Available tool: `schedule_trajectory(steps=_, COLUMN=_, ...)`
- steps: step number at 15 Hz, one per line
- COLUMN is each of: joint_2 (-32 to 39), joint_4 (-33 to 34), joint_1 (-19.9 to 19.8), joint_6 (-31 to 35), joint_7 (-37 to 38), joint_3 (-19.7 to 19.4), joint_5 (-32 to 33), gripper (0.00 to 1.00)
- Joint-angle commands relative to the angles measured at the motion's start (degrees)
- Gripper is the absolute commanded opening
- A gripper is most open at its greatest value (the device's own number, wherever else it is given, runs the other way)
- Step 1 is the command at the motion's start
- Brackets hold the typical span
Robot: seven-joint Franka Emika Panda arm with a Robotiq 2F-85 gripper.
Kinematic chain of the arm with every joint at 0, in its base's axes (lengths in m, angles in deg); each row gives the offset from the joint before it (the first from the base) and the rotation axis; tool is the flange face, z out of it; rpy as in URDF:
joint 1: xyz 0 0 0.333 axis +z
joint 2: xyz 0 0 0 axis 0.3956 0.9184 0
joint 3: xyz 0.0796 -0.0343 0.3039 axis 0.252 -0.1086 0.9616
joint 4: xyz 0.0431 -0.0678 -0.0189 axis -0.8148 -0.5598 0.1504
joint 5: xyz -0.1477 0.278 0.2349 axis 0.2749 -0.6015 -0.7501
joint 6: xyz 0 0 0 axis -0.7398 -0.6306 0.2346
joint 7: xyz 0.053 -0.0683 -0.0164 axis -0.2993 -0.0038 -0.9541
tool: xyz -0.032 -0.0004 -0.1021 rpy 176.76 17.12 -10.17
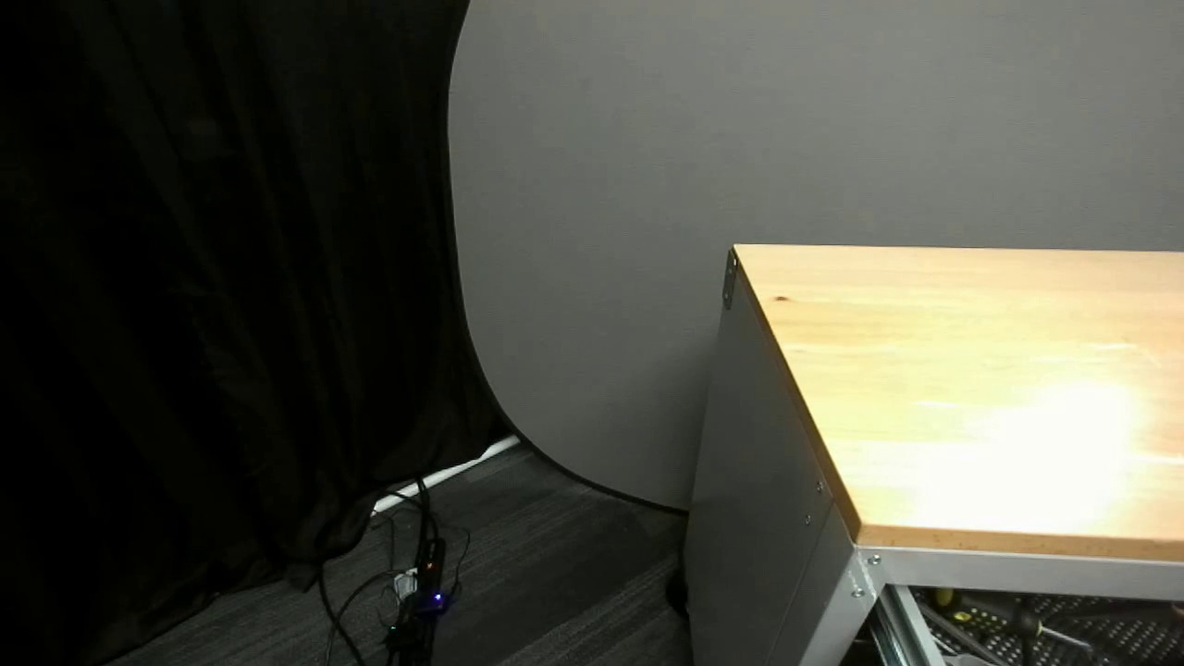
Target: Put the screwdriver into the drawer and close it.
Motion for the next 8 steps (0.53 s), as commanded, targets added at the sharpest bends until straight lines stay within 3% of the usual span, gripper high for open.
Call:
schedule_trajectory(steps=1, joint_2=0.08, joint_4=-0.68, joint_1=-2.08, joint_6=-0.72, joint_7=-10.77, joint_3=2.02, joint_5=-6.68, gripper=0.51)
schedule_trajectory(steps=6, joint_2=1.25, joint_4=0.45, joint_1=-2.67, joint_6=1.73, joint_7=-18.47, joint_3=2.34, joint_5=-7.85, gripper=0.11)
schedule_trajectory(steps=8, joint_2=1.1, joint_4=0.44, joint_1=-2.72, joint_6=4.74, joint_7=-18.54, joint_3=2.16, joint_5=-6.46, gripper=0.01)
